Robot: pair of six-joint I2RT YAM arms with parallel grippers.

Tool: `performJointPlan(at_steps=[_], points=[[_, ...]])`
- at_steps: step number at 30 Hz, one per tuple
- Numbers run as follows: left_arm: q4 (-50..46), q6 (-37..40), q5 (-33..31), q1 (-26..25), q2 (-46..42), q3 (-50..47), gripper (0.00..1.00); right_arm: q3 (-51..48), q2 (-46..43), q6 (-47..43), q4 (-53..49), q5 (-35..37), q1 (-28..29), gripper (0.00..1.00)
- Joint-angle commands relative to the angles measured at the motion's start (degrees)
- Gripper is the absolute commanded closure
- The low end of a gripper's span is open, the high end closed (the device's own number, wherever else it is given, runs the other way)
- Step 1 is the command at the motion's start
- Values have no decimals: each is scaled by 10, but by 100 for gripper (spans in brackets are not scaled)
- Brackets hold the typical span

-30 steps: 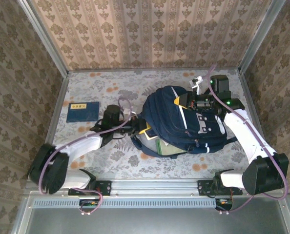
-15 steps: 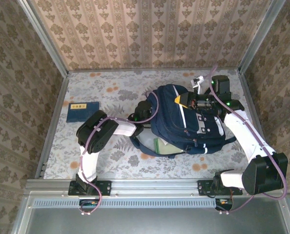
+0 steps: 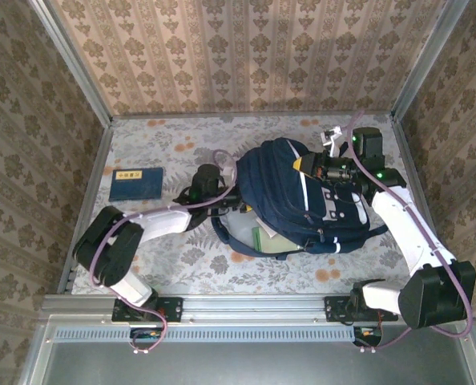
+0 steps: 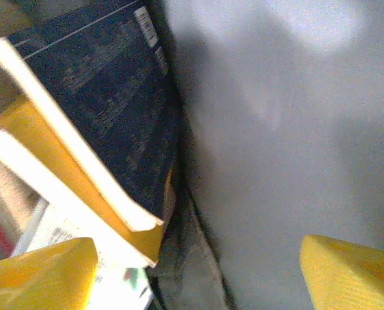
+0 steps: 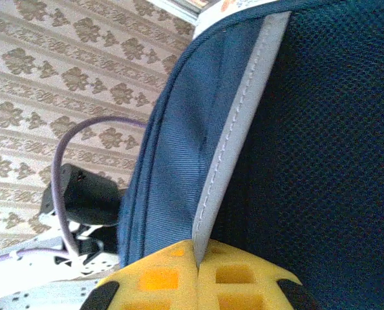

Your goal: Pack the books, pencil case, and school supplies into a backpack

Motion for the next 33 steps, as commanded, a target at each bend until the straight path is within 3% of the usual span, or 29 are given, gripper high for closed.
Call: performJointPlan(at_steps=[1,10,14,17,19,20,22,25,30,33], points=[[-92,63,3,19,-58,-29,16,-3,-17,-22,5,99,-12,100],[-430,232,-63,147,-230,-5,20,-10,-6,-27,-2,374,-13,100],[-515,269,-101,202,-258,18,21,-18,5,-28,21,413,-11,100],[-543,295,-140,236,-257,32,19,-1,47,-51,20,369,6,100],[-563,307,-186,254,-243,46,15,29,81,-82,-14,359,33,91],[-572,310,-210,266,-233,56,13,41,101,-96,-30,373,49,80],[-592,307,-291,282,-215,79,7,44,99,-116,-45,439,79,62],[-592,285,-369,309,-177,108,0,29,65,-143,-48,580,123,43],[-610,299,-443,338,-52,198,0,-9,25,-202,-29,681,196,41],[-600,298,-428,371,34,247,0,-37,-3,-221,-12,698,244,44]])
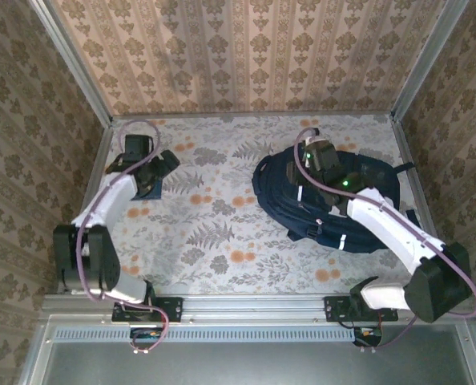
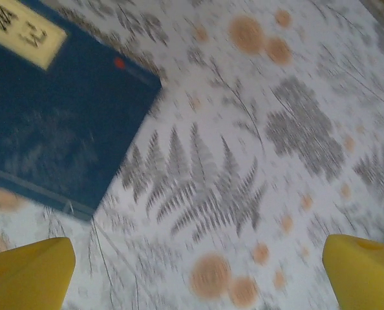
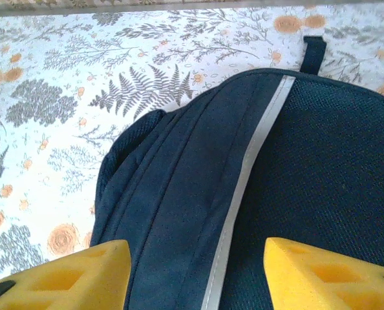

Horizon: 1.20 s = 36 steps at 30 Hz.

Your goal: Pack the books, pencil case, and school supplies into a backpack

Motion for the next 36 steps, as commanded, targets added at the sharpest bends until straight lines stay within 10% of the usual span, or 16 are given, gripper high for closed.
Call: performJointPlan(at_steps=[1,15,36], points=[[-28,17,-42,31,86,64,0,-29,-30,-38,9,78,45,47],[-48,26,82,74,339,219,0,-86,-65,47,51,-100,117,51],[23,-65,151,0,250,46,0,-68,-77,74,49,-140,117,52]])
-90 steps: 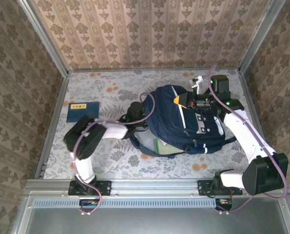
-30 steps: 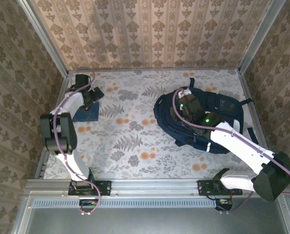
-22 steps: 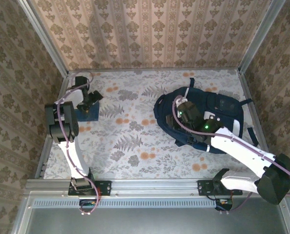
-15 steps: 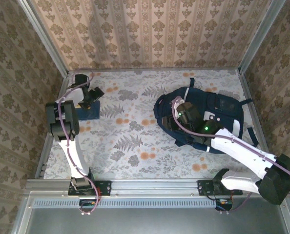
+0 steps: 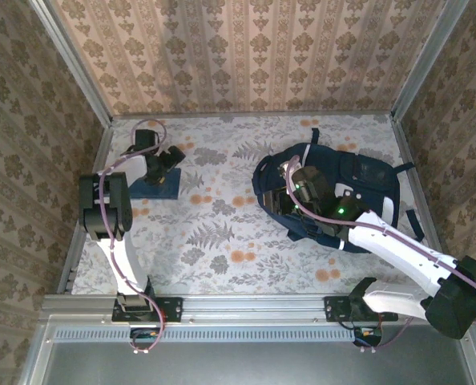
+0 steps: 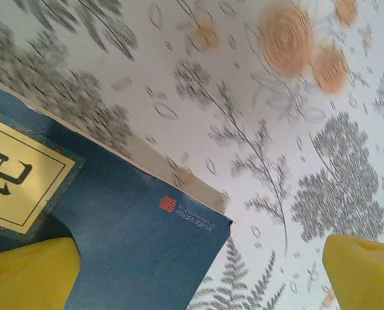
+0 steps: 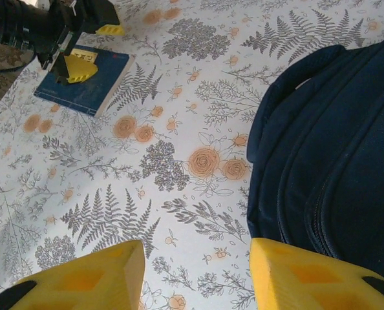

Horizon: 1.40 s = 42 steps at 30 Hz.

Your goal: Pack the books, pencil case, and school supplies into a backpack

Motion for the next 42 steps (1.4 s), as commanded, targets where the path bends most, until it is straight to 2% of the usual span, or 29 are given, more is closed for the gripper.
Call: performJointPlan(at_steps=[1,6,12,17,19,24,29,36,39,42], points=[[-68,-39,38,-22,4,-55,0,7,-8,19,6,-14,1,53],[-6,-76,72,-56,-45,-136,0,3,-2,33,5,-30,2,54],[21,-98,77,-135,-125,-240,0,8,52,45,16,-77,6,54],[5,-60,84,-178,-207,-290,0,41,130,41,15,-126,12,54],[6,-35,94,-178,-250,-305,0,62,176,37,16,-144,12,54],[-68,10,72,-176,-384,-323,0,170,294,11,-27,-184,12,53],[-129,-17,29,-155,-487,-370,0,262,399,10,-44,-227,15,54],[-135,-125,39,-92,-590,-477,0,401,528,-4,-96,-247,42,55],[-123,-141,24,-79,-611,-501,0,449,574,0,-106,-247,45,55],[-98,-133,20,-66,-590,-505,0,492,616,-2,-118,-242,46,53]])
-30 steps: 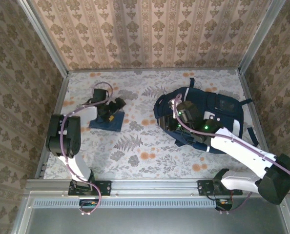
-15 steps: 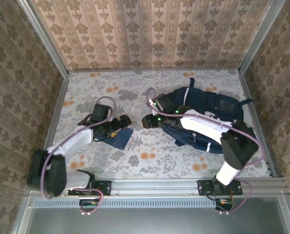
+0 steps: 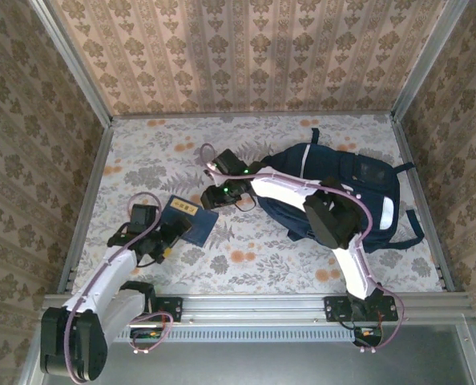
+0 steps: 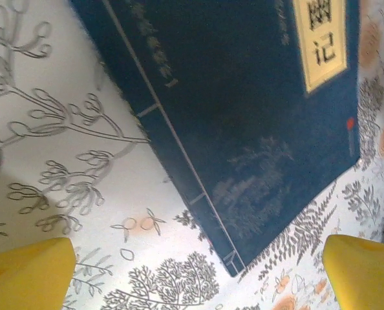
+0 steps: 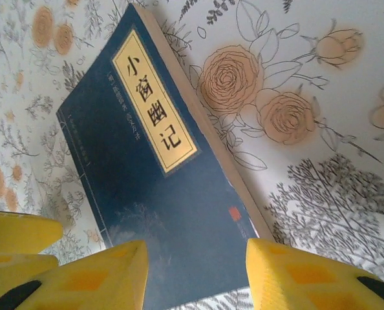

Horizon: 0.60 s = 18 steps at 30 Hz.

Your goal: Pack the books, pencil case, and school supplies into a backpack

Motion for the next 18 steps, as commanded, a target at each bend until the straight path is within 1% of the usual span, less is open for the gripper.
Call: performJointPlan(at_steps=[1,5,7,10,12,15,18], points=[[28,-17,-15,12,23,-2,0,57,47,-13,-43,-10,-1,53],[89,-12,3,19,83,-5,4,115,98,-22,-60,-43,-1,53],[115,-10,8,20,105,-4,6,142,120,-30,-88,-58,-1,53],[136,-5,6,20,119,-3,9,167,145,-34,-99,-105,-2,53],[146,-5,2,21,121,-4,10,188,162,-37,-116,-121,-1,54],[178,-5,16,20,132,-6,11,208,182,-46,-133,-145,4,54],[198,-4,34,21,162,-2,13,218,191,-55,-148,-189,13,56]])
